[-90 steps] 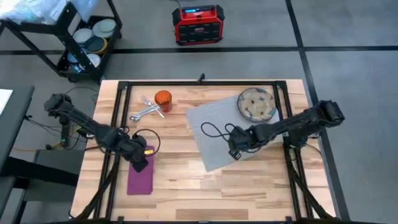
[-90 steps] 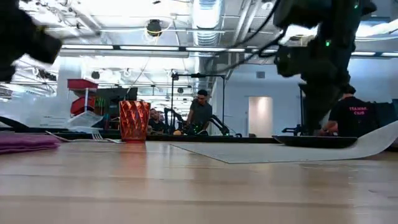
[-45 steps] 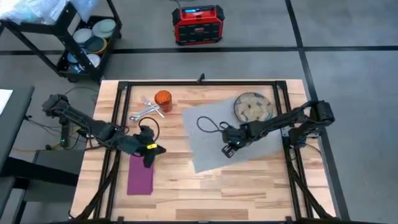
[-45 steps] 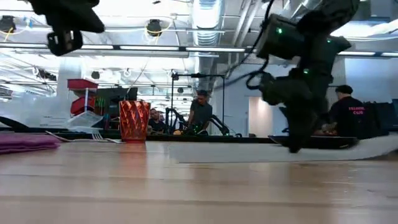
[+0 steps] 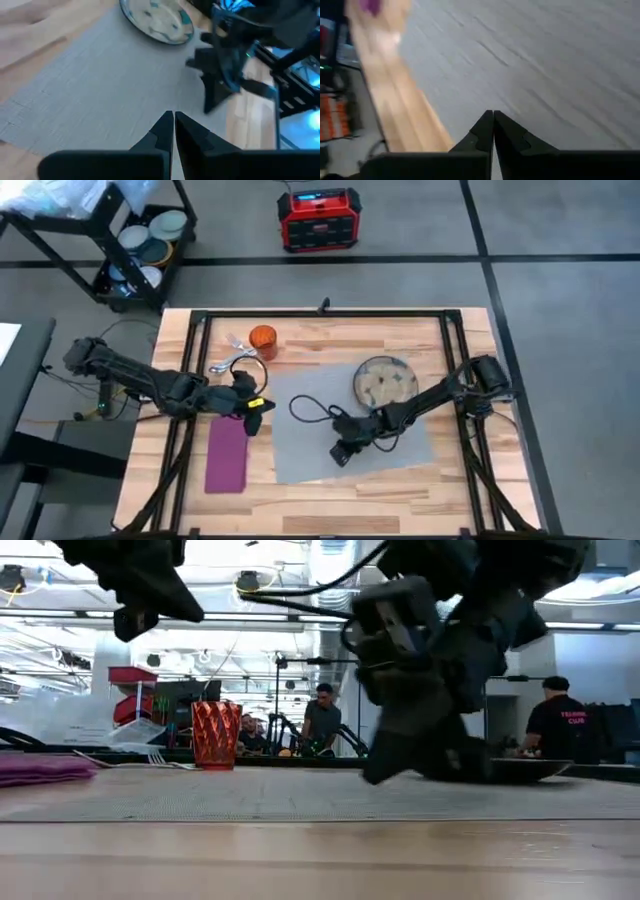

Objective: Set table place
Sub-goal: Adjust the white floral patterned plate on the gray placemat

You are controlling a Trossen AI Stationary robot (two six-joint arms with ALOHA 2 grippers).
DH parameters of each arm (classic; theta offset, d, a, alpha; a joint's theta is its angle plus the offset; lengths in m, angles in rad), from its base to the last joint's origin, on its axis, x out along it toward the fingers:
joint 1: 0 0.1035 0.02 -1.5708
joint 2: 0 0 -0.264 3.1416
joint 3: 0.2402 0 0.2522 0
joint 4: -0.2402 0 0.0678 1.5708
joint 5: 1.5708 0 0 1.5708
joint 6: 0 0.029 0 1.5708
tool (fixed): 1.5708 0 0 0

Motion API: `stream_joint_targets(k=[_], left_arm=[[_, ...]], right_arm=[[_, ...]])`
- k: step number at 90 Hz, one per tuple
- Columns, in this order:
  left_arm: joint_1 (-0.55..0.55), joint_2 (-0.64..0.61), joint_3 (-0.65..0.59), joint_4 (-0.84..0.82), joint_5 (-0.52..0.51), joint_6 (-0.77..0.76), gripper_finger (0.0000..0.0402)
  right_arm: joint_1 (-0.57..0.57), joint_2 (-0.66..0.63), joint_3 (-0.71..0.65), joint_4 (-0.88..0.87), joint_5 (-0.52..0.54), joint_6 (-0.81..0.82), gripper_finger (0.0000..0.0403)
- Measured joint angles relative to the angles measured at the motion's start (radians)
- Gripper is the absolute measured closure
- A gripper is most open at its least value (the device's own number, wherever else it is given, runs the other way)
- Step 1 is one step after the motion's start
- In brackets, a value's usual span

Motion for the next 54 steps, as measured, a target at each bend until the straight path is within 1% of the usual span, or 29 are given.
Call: stream_joint_targets(k=[15,21,27,32,36,43,54], left_arm=[[0.035,0.059,0.0,0.078,0.0,0.034,0.0402],[0.054,0.096,0.0,0.155,0.003,0.062,0.0402],[0.084,0.141,0.0,0.265,0.031,0.095,0.0402],[0.111,0.186,0.0,0.357,0.07,0.122,0.0402],[0.136,0.226,0.0,0.43,0.109,0.136,0.0402],[0.176,0.298,0.0,0.526,0.155,0.128,0.0401],[0.245,0.424,0.0,0.661,0.216,0.039,0.0402]], right_arm=[[-0.009,0.043,0.019,0.279,-0.029,-0.035,0.0403],[-0.031,0.029,0.018,0.315,-0.023,-0.068,0.0403],[-0.057,-0.011,0.018,0.288,0.008,-0.101,0.0403],[-0.076,-0.067,0.019,0.21,0.044,-0.119,0.0403],[-0.088,-0.118,0.019,0.105,0.087,-0.139,0.0403],[-0.106,-0.213,0.019,-0.138,0.168,-0.183,0.0403],[-0.142,-0.35,0.019,-0.529,0.294,-0.222,0.0403]])
